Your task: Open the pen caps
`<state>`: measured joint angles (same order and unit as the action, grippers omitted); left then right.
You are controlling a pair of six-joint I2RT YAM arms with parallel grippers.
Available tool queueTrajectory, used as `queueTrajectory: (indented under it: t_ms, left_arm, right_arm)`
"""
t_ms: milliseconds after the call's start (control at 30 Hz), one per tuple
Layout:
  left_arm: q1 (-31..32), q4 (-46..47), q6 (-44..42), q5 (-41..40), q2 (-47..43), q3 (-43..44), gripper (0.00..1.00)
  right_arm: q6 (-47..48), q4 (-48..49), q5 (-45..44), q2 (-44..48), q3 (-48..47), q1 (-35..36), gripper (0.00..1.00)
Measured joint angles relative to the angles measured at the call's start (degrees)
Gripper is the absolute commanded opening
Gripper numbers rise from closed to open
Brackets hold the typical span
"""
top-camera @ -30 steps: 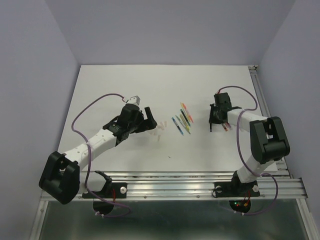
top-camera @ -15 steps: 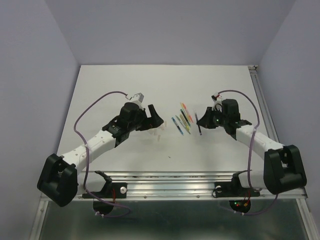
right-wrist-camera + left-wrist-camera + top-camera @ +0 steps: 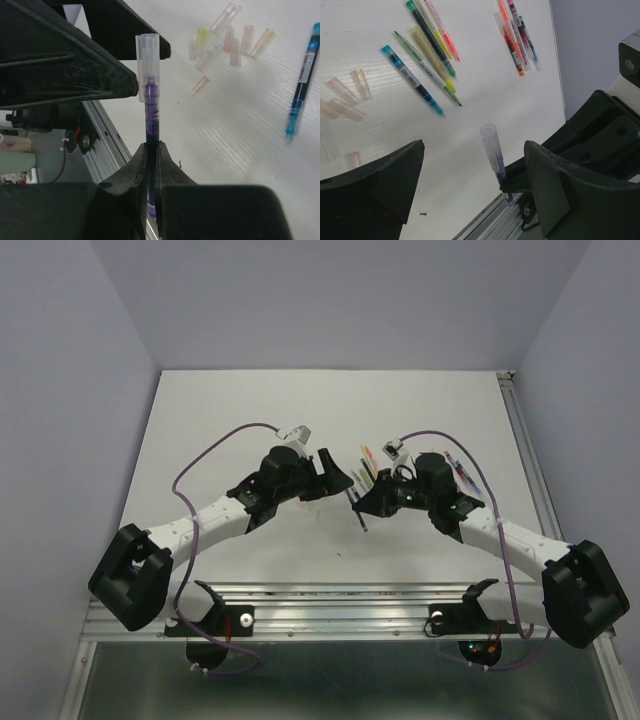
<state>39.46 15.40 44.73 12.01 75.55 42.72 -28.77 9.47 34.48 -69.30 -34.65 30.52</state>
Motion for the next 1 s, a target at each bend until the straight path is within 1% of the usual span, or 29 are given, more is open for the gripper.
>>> queueTrajectory:
  t_ms: [100, 233, 267, 300, 333, 433, 467, 500, 533, 567, 833, 933, 1000]
  left_arm:
    - [0.33, 0.44, 0.7, -0.13, 0.7, 0.2, 0.86]
    - [0.61, 0.83, 1.27, -0.26, 0.74, 0.57, 0.71]
    - [0.66, 0.98, 1.42, -0.31, 0.74, 0.72, 0.64]
    - [0.7, 1.14, 1.46, -0.28, 0.74, 0.85, 0.6]
    - [0.7, 1.11, 1.62, -0.33, 0.74, 0.94, 0.48]
    - [0.7, 1.03, 1.68, -0.24, 0.79, 1.27, 0.31]
    - [0.72, 1.01, 1.66, -0.2, 0.87, 1.49, 0.19]
    - [0.72, 0.94, 1.57, -0.17, 0.94, 1.64, 0.13]
    - [0.7, 0.94, 1.99, 0.13, 1.2, 2.03, 0.02]
    - [0.72, 0.66, 1.86, 0.15, 1.44, 2.47, 0.0]
    - [0.72, -0.61, 2.05, -0.74, 2.01, 3.72, 0.0]
    - [0.9, -3.32, 2.19, -1.75, 2.01, 4.63, 0.0]
    - [0.37, -6.99, 2.05, -0.37, 2.56, 6.19, 0.0]
  right_arm:
    - [-1.18, 1.68, -0.02, -0.13, 0.0, 1.18, 0.01]
    - [-2.21, 3.13, -0.02, -0.59, 0.0, 2.25, 0.01]
    - [-2.4, 3.21, -0.02, -0.72, 0.0, 2.43, 0.01]
    - [-2.58, 3.41, -0.11, -0.87, 0.0, 2.56, 0.01]
    - [-2.6, 3.54, -0.17, -0.96, 0.0, 2.58, 0.01]
    - [-2.58, 4.22, -0.72, -1.33, 0.0, 2.71, 0.01]
    - [-2.58, 4.31, -1.01, -1.6, 0.0, 2.8, 0.01]
    - [-2.58, 4.48, -1.07, -1.79, 0.0, 2.86, 0.01]
    - [-2.56, 4.68, -1.27, -1.95, -0.02, 2.93, 0.01]
    - [-2.56, 4.81, -1.49, -2.14, 0.0, 2.95, 0.01]
    - [-2.58, 5.53, -1.66, -2.32, 0.0, 3.06, 0.01]
    - [-3.76, 6.25, -2.84, -1.68, 1.4, 4.26, 0.01]
    - [-5.03, 7.58, -5.31, -1.11, 2.82, 6.23, 0.01]
